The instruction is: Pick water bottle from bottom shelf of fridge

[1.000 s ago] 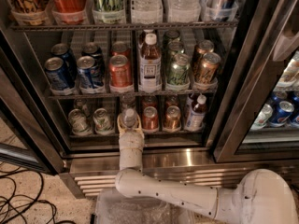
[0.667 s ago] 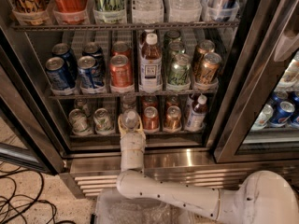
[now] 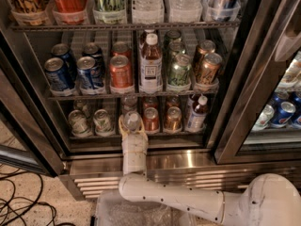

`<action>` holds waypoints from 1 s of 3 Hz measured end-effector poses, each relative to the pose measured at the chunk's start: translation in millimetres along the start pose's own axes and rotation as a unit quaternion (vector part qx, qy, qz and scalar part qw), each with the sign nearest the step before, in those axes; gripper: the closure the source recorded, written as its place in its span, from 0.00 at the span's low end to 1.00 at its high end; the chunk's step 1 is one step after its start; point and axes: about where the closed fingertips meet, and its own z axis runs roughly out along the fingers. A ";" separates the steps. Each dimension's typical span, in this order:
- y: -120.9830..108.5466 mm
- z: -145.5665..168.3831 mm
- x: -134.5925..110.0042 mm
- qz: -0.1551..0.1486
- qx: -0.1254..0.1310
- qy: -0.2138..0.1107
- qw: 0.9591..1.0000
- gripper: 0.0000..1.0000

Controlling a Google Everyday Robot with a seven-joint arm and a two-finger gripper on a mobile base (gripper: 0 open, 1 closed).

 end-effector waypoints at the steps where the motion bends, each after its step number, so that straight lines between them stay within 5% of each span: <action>1: -3.3 -1.7 -3.5 0.000 -0.002 -0.004 1.000 1.00; 3: -11.5 -7.7 -12.7 0.001 -0.007 -0.013 1.000 1.00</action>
Offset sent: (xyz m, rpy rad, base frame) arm -0.3417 -0.2902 0.2261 -0.0705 -0.5692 0.3284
